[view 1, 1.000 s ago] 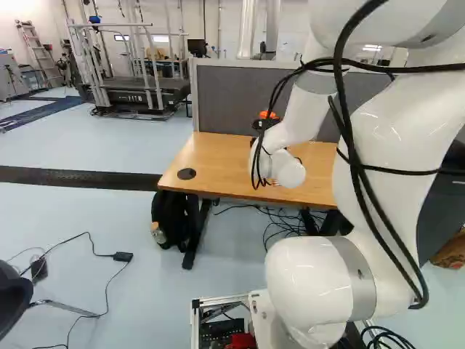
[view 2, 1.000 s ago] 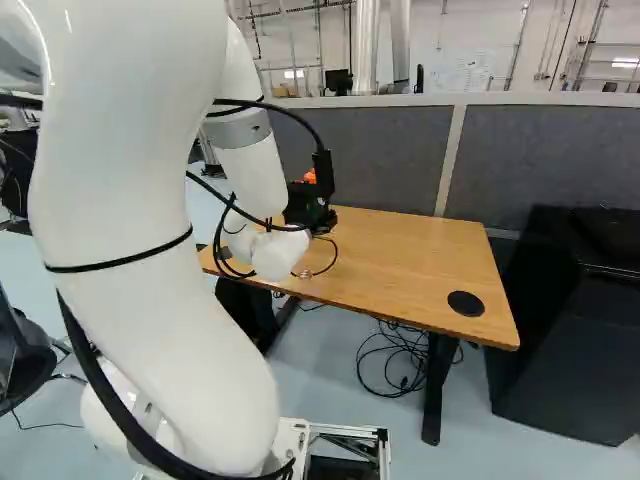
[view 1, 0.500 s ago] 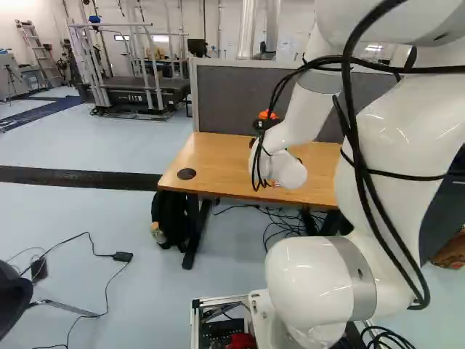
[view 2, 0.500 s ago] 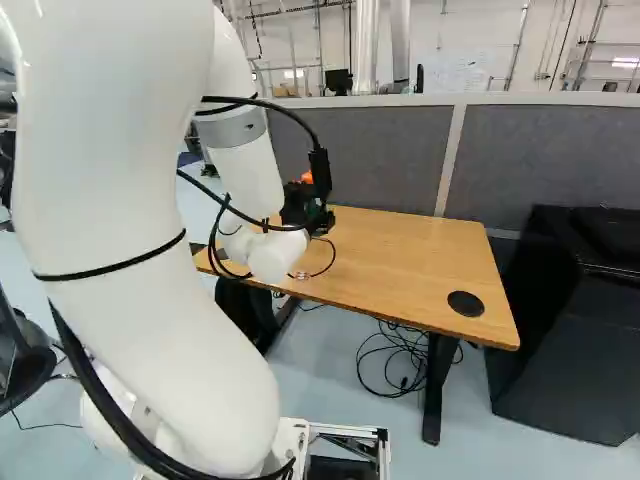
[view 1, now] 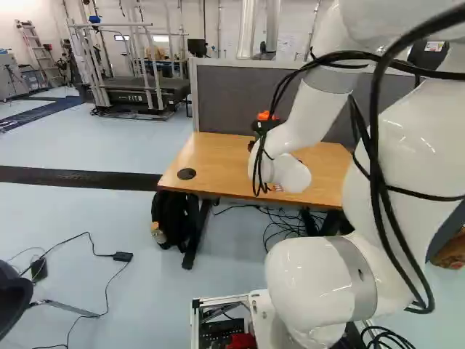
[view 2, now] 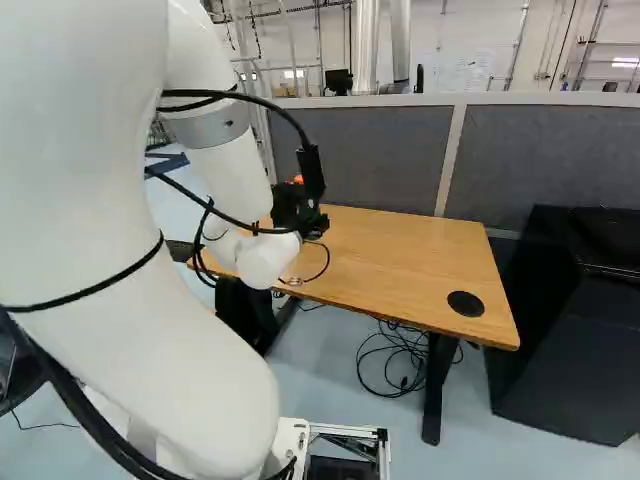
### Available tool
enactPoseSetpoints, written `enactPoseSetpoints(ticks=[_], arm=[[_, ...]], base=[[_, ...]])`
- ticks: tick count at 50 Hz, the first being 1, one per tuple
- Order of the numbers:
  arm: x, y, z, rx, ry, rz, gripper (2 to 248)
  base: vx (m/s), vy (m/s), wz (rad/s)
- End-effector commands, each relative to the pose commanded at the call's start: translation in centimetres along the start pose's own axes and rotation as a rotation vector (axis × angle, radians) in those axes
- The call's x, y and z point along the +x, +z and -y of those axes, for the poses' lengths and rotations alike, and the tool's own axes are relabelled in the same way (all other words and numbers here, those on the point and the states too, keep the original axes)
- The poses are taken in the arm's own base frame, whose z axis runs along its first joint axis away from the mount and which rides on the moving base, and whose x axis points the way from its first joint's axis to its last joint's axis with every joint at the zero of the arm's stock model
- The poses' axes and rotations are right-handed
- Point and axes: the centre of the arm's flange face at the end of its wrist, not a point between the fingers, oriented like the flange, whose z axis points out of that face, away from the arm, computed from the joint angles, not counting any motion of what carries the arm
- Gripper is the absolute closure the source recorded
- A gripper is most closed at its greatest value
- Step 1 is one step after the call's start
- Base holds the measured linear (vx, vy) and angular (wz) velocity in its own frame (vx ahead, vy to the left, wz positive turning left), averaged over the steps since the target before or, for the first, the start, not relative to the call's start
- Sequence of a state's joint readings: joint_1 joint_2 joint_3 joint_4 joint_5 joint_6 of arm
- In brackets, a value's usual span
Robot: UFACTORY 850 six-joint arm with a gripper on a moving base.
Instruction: Pick up the green bottle from the table
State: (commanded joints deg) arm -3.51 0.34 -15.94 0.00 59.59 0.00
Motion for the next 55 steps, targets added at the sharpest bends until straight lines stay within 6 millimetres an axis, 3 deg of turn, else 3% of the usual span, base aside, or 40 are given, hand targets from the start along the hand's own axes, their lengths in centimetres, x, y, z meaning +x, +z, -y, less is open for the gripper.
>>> enactPoseSetpoints(ticks=[27, 55], arm=[[-0.8, -4.8, 1.1, 0.036, -0.010, 0.052, 129], [-1.7, -7.3, 1.6, 0.056, -0.016, 0.081, 129]], base=[[0.000, 0.000, 0.000], [0.000, 0.000, 0.000]])
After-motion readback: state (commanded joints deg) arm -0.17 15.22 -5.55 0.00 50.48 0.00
